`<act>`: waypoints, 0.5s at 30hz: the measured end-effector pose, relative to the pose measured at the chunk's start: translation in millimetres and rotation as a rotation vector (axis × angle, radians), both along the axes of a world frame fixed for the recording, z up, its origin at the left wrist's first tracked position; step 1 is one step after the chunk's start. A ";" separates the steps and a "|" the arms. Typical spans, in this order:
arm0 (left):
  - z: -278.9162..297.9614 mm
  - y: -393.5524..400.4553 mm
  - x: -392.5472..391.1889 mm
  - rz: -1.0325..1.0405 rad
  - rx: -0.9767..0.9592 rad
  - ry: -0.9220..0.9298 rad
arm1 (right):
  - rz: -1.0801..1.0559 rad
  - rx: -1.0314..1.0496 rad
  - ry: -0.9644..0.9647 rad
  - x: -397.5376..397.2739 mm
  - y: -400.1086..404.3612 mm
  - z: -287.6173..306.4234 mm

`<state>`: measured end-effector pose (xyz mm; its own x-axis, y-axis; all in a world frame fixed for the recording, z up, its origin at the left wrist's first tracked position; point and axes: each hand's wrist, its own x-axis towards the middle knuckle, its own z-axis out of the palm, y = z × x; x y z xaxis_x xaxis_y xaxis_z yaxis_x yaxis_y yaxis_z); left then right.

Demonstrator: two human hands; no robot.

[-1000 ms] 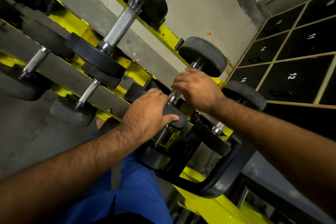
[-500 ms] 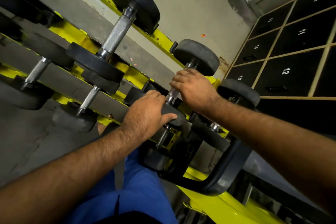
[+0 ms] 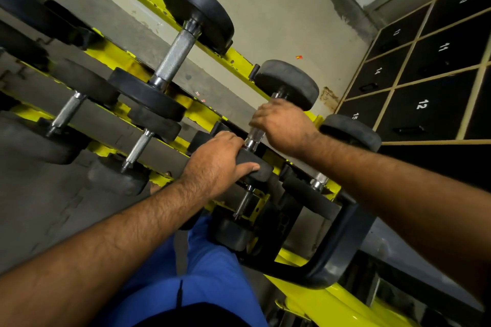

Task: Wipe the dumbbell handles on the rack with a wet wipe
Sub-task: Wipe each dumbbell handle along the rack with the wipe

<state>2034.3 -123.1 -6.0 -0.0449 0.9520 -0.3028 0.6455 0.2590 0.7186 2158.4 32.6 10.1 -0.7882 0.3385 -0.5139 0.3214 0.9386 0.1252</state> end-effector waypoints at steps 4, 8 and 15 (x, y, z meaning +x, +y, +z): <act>-1.7 -2.3 0.1 0.005 0.005 -0.012 | 0.022 -0.005 0.038 2.7 -5.7 -5.8; -5.6 -7.3 2.7 0.077 0.030 -0.059 | 0.088 -0.157 0.092 7.3 -0.7 -1.9; -19.2 -11.1 4.2 0.078 0.093 -0.072 | 0.108 -0.229 0.172 13.6 -16.1 -4.1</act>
